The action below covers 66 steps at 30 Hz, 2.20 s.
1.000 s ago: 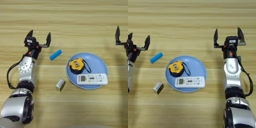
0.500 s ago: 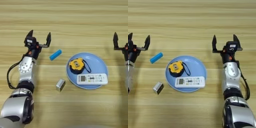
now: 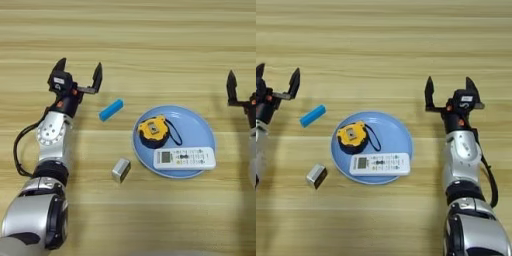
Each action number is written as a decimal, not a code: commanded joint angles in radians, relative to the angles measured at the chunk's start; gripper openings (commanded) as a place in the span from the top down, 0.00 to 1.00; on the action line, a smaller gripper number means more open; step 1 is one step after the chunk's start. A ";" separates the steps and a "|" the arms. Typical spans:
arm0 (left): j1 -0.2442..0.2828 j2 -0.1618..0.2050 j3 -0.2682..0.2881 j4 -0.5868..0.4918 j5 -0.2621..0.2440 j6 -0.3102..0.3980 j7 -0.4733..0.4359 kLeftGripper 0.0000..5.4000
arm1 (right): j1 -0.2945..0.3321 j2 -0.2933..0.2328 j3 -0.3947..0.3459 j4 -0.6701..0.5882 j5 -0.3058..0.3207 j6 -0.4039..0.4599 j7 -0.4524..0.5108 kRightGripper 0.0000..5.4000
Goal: Move the objects on the table
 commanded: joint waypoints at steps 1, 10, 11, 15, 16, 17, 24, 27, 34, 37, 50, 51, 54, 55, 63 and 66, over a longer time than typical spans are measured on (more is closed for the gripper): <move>0.080 -0.013 -0.064 -0.133 -0.004 0.092 -0.076 0.00 | 0.013 0.013 -0.002 -0.022 0.014 0.018 0.003 0.00; 0.181 0.043 -0.132 -0.261 0.014 0.400 -0.162 0.00 | 0.014 0.020 -0.002 -0.028 0.023 0.037 0.013 0.00; 0.185 0.048 -0.137 -0.263 0.023 0.432 -0.156 0.00 | 0.014 0.020 -0.001 -0.027 0.022 0.037 0.013 0.00; 0.195 0.062 -0.160 -0.267 0.049 0.516 -0.147 0.00 | 0.012 0.020 0.002 -0.022 0.019 0.039 0.018 0.00; 0.195 0.067 -0.166 -0.264 0.064 0.532 -0.139 0.00 | 0.011 0.020 0.002 -0.020 0.018 0.039 0.019 0.00; 0.195 0.072 -0.172 -0.259 0.078 0.539 -0.134 0.00 | 0.010 0.020 0.002 -0.018 0.017 0.039 0.020 0.00; 0.197 0.085 -0.204 -0.239 0.119 0.548 -0.134 0.00 | 0.006 0.020 0.003 -0.010 0.012 0.037 0.021 0.00; 0.191 0.085 -0.203 -0.225 0.125 0.551 -0.130 0.00 | 0.004 0.020 0.003 -0.006 0.010 0.036 0.020 0.00; 0.188 0.085 -0.203 -0.206 0.134 0.544 -0.126 0.15 | 0.004 0.021 0.003 -0.004 0.009 0.031 0.020 0.00; 0.189 0.085 -0.203 -0.201 0.136 0.542 -0.123 0.21 | 0.005 0.021 0.003 -0.005 0.009 0.030 0.020 0.00; 0.190 0.083 -0.205 -0.195 0.138 0.539 -0.122 0.47 | 0.005 0.020 0.002 -0.003 0.011 0.027 0.022 0.00; 0.190 0.083 -0.206 -0.195 0.139 0.538 -0.123 0.49 | 0.005 0.020 0.002 -0.002 0.011 0.027 0.022 0.00; 0.189 0.083 -0.207 -0.194 0.139 0.536 -0.126 0.54 | 0.004 0.020 0.001 0.000 0.011 0.026 0.022 0.00; 0.189 0.083 -0.207 -0.194 0.139 0.536 -0.127 0.55 | 0.003 0.020 0.001 0.001 0.011 0.026 0.022 0.00; 0.186 0.082 -0.206 -0.188 0.136 0.531 -0.129 0.68 | 0.001 0.021 0.001 0.006 0.011 0.023 0.022 0.00; 0.185 0.081 -0.206 -0.187 0.135 0.529 -0.131 0.73 | 0.000 0.021 0.001 0.007 0.010 0.022 0.022 0.00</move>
